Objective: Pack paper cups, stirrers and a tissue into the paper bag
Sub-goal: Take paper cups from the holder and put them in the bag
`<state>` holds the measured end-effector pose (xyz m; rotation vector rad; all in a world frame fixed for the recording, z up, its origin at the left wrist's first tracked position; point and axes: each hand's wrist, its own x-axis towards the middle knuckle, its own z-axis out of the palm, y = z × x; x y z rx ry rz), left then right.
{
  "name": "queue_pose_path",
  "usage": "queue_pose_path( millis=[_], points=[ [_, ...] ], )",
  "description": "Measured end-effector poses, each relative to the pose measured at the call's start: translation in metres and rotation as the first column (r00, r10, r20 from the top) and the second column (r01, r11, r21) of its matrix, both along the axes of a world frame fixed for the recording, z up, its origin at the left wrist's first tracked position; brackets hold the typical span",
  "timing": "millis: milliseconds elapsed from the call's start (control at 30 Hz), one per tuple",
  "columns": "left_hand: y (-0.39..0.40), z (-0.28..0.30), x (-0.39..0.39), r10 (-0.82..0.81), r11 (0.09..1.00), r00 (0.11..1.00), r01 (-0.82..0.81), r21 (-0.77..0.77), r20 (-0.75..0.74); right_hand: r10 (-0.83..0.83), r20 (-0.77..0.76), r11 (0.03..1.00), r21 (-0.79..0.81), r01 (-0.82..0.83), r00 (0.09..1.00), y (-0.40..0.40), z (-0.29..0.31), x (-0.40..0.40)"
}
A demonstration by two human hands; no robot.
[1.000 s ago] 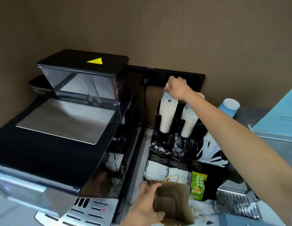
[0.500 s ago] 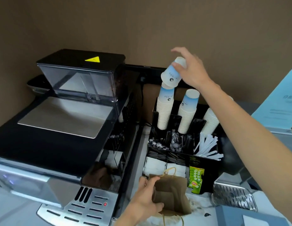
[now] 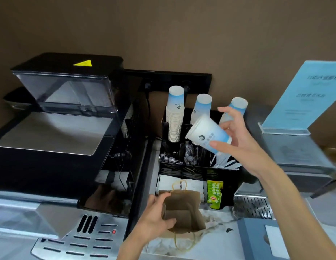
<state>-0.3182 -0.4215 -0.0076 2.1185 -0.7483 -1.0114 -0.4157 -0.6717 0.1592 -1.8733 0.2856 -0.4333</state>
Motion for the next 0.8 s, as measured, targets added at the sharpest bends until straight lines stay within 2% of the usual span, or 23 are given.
queue_pose_path(
  millis=[133, 200, 333, 467, 600, 667, 800],
  points=[
    [0.0, 0.0, 0.0, -0.008, 1.0, 1.0, 0.008, 0.003, 0.0, 0.238, -0.101, 0.97, 0.067, -0.232, 0.966, 0.016, -0.032, -0.027],
    [0.0, 0.001, -0.001, -0.008, 1.0, 1.0, 0.008, 0.003, 0.004, 0.287, -0.165, 0.958, 0.051, -0.283, 0.943, 0.025, -0.044, -0.032],
    [-0.001, 0.005, -0.001, -0.013, 1.0, 1.0, 0.013, 0.003, -0.007, 0.251, -0.225, 0.966, 0.001, -0.257, 0.941, 0.036, -0.052, -0.035],
    [0.0, 0.006, 0.0, -0.017, 1.0, 1.0, 0.017, -0.002, -0.01, 0.225, -0.239, 0.974, 0.09, -0.209, 0.945, 0.041, -0.058, -0.037],
    [0.0, 0.006, 0.0, -0.017, 1.0, 1.0, 0.017, 0.005, -0.001, 0.235, -0.263, 0.972, 0.093, -0.218, 0.936, 0.046, -0.067, -0.035],
    [0.001, 0.006, 0.0, -0.023, 1.0, 1.0, 0.023, 0.011, 0.016, 0.236, -0.296, 0.97, 0.023, -0.241, 0.925, 0.052, -0.072, -0.032],
    [0.003, 0.007, -0.001, -0.017, 1.0, 1.0, 0.017, 0.003, 0.016, 0.211, -0.419, 0.886, -0.299, -0.354, 0.883, 0.066, -0.077, -0.019]
  ],
)
